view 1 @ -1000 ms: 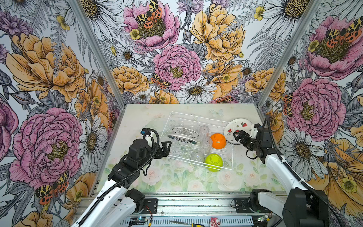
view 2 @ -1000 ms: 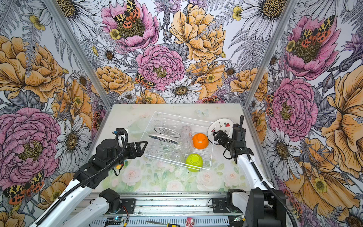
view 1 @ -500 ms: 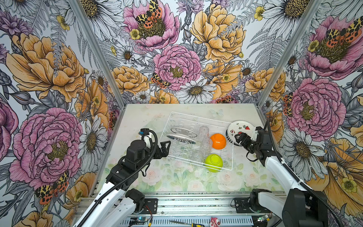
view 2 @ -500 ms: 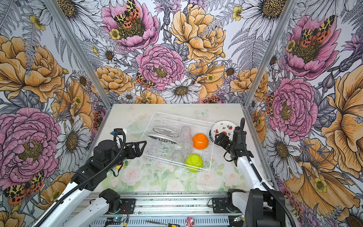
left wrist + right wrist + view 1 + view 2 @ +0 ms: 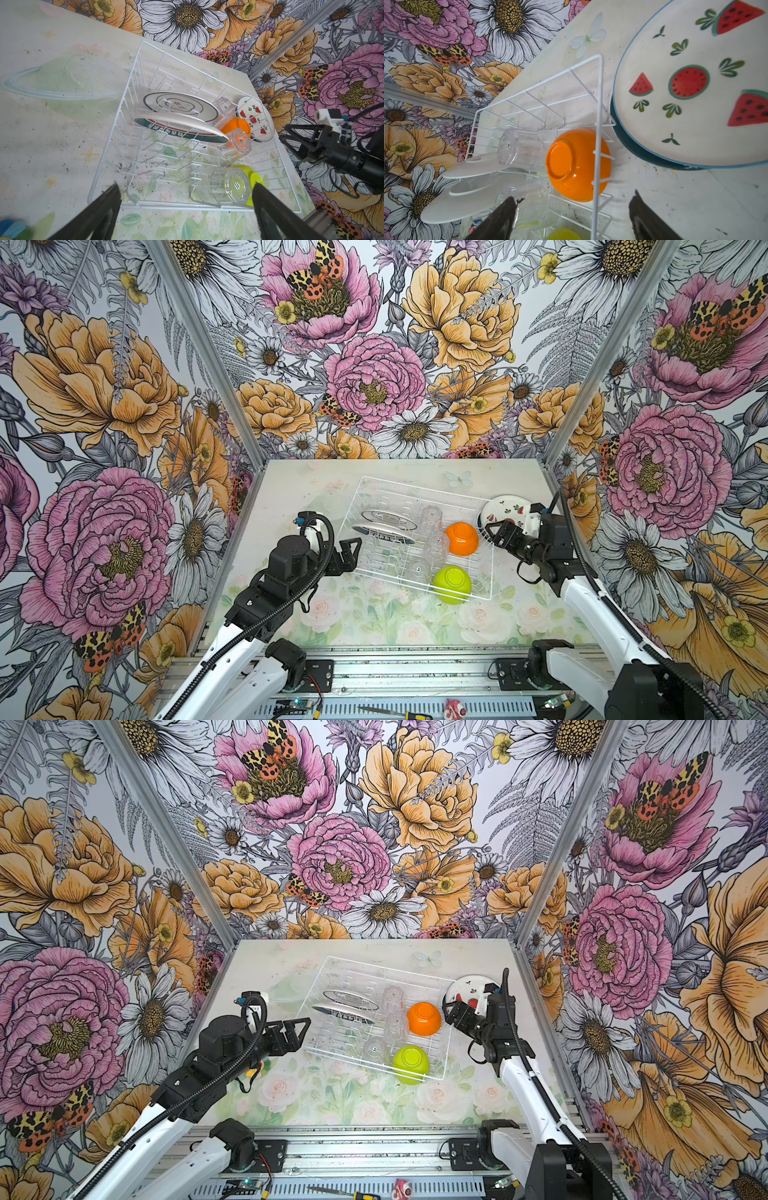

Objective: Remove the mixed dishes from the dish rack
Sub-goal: 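Open the right gripper to release the watermelon plate onto the stack, then swing the right gripper back over the rack toward the white plates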

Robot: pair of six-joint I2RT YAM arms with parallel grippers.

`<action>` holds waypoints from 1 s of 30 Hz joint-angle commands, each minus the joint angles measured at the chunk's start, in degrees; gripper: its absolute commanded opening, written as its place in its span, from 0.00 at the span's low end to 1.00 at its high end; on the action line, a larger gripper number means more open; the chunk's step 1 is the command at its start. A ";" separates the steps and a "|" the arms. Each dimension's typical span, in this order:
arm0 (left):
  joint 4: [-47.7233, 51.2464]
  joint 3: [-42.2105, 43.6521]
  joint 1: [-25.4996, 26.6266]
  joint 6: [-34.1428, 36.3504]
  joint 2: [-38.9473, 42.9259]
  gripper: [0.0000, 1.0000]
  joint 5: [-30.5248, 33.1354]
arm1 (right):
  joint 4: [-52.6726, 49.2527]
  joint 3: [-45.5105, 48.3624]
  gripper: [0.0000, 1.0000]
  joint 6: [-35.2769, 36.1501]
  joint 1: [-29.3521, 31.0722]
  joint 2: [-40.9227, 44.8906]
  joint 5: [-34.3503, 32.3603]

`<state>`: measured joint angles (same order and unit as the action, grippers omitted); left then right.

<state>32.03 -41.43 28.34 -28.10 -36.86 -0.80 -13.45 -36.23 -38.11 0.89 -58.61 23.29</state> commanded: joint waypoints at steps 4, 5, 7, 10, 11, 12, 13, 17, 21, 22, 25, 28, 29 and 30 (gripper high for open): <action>0.04 -2.07 0.23 1.38 -0.51 0.99 -1.93 | -3.90 -5.79 0.86 2.10 3.28 -2.39 -3.98; 0.05 -2.03 0.18 1.40 -0.47 0.99 -1.80 | -4.86 -6.41 0.86 2.70 3.42 -2.92 -5.51; 0.08 -1.88 0.18 1.53 -0.34 0.99 -1.58 | -6.42 -7.22 0.85 4.07 3.59 -3.97 -8.33; -0.01 -1.96 0.16 1.64 -0.61 0.99 -0.60 | -7.29 -8.08 0.85 5.65 3.68 -6.61 -10.78; 0.02 -2.06 0.10 1.72 -1.00 0.99 -0.12 | -7.21 -8.40 0.85 5.84 3.68 -7.88 -10.90; -0.03 -2.37 -0.01 1.81 -1.38 0.98 0.13 | -7.16 -8.86 0.84 5.93 3.81 -9.13 -10.73; 0.00 -2.71 -0.25 1.96 -1.99 0.99 0.13 | -7.11 -9.70 0.83 6.19 4.02 -10.82 -10.27; 0.07 -3.33 -1.50 2.45 -4.45 0.99 -1.85 | -6.98 -13.69 0.77 7.91 6.14 -16.47 -9.22; 0.07 -3.02 -2.74 2.17 -6.35 0.99 -3.74 | -6.67 -17.59 0.69 8.96 8.74 -21.53 -9.33; 0.03 -2.85 -2.94 2.04 -6.63 0.99 -3.86 | -6.63 -18.73 0.68 9.27 9.31 -23.17 -9.13; 0.05 -2.65 -3.37 1.99 -6.66 0.99 -3.90 | -6.59 -22.37 0.62 9.55 10.81 -27.77 -8.44; 0.07 -2.43 -3.57 2.11 -5.84 0.99 -3.20 | -6.64 -26.00 0.59 9.68 11.97 -31.76 -8.30; 0.03 -2.30 -3.58 2.21 -5.47 0.99 -2.93 | -6.66 -27.15 0.59 9.68 12.26 -32.88 -8.26; 0.09 -2.21 -3.57 2.17 -5.18 0.99 -2.63 | -6.59 -28.02 0.59 9.95 12.40 -33.56 -8.26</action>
<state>32.23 -43.20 25.26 -26.83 -43.44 -3.11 -21.98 -60.75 -29.36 11.70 -90.43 12.43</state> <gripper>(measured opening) 0.986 0.595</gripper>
